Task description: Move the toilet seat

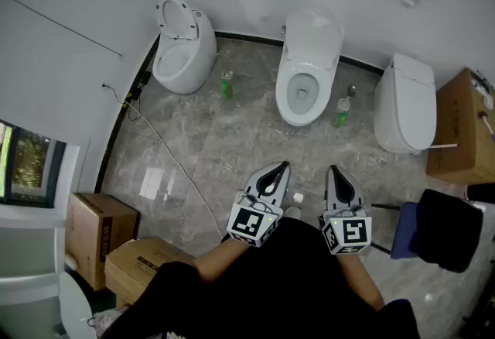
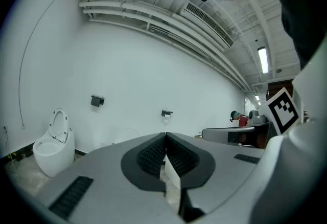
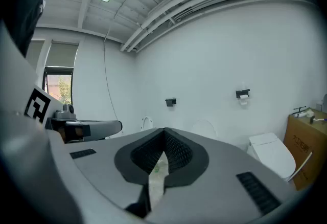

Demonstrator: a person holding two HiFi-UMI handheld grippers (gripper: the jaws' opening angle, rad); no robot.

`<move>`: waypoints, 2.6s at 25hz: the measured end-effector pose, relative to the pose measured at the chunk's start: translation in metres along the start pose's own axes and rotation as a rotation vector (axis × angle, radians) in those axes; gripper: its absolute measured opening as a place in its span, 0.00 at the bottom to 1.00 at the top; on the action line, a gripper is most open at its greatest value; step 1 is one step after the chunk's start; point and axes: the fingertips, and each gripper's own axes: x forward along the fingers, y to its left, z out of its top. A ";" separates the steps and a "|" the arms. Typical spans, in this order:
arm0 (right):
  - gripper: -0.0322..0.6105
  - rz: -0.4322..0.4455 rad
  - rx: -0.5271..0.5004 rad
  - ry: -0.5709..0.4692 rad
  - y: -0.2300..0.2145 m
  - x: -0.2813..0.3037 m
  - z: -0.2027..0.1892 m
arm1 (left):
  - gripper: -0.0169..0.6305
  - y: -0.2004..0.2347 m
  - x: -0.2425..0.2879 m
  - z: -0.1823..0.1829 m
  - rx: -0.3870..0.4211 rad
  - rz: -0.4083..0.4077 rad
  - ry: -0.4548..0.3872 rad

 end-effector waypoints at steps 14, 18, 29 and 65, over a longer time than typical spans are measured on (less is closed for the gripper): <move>0.10 -0.067 0.070 -0.003 -0.033 -0.027 -0.019 | 0.05 -0.006 -0.004 -0.011 -0.004 0.055 0.018; 0.10 -0.100 0.097 0.007 -0.041 -0.021 -0.028 | 0.05 0.000 0.004 -0.016 -0.053 0.010 0.001; 0.10 -0.163 0.087 0.046 -0.078 0.038 -0.029 | 0.05 0.043 0.069 -0.033 -0.067 -0.019 0.067; 0.10 -0.204 -0.082 0.319 -0.135 0.356 -0.022 | 0.05 0.335 0.292 -0.067 -0.121 -0.033 0.257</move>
